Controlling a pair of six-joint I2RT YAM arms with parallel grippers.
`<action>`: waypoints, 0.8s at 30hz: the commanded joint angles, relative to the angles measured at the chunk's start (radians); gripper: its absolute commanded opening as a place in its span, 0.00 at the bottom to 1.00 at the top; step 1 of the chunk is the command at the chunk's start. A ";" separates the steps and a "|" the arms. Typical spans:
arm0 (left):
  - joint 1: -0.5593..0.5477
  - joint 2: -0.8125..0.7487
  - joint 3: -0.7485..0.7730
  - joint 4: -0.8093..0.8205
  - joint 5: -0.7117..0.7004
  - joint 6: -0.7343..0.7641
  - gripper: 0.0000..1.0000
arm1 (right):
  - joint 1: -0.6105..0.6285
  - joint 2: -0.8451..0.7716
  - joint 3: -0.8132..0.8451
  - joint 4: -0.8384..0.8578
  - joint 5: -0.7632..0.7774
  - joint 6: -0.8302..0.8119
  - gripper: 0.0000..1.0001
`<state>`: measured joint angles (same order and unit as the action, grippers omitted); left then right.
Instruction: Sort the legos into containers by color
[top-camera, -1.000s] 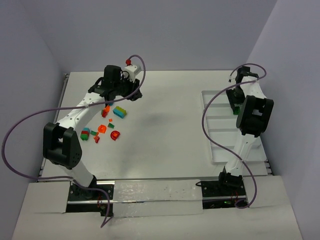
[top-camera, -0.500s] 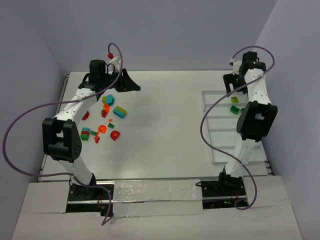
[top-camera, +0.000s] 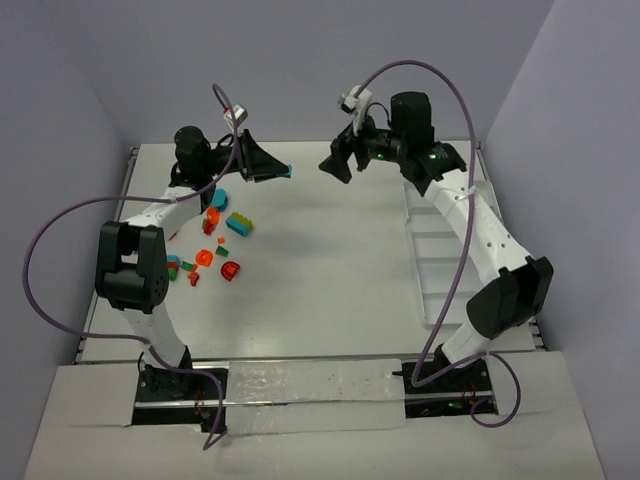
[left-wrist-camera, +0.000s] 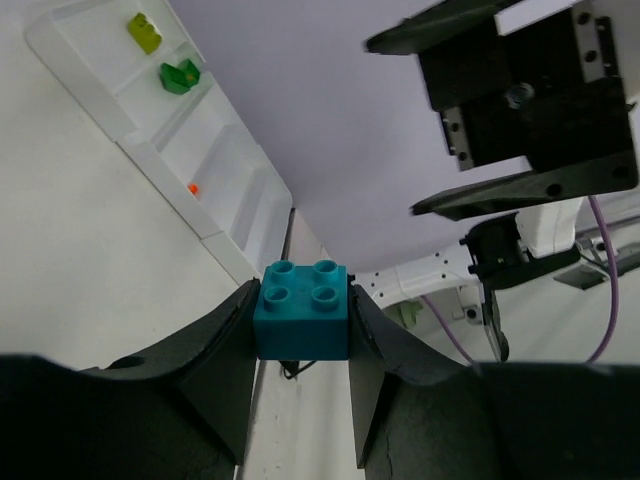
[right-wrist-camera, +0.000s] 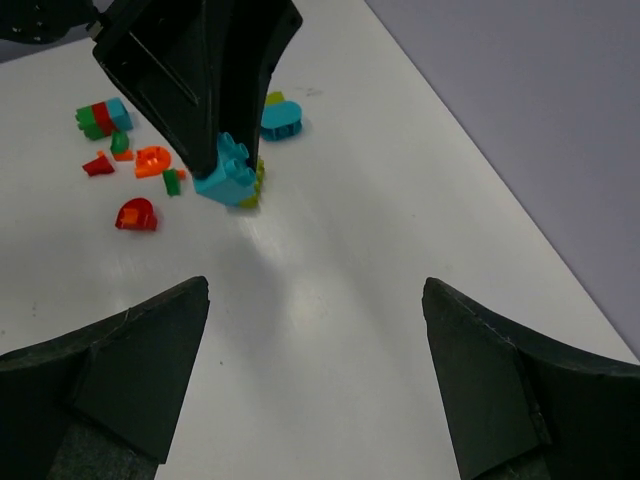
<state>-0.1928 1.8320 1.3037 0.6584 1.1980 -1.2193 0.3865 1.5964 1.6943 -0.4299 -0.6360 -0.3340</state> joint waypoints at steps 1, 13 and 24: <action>0.000 -0.016 0.025 0.165 0.103 -0.106 0.10 | 0.065 0.054 -0.054 0.215 -0.044 0.016 0.93; -0.037 -0.049 0.033 -0.003 0.188 0.023 0.12 | 0.187 0.036 -0.107 0.296 -0.013 -0.226 0.91; -0.037 -0.042 0.037 0.004 0.180 0.012 0.12 | 0.229 0.011 -0.136 0.232 -0.021 -0.303 0.83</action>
<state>-0.2268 1.8248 1.3056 0.6472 1.3632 -1.2209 0.6057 1.6642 1.5627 -0.2234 -0.6419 -0.5969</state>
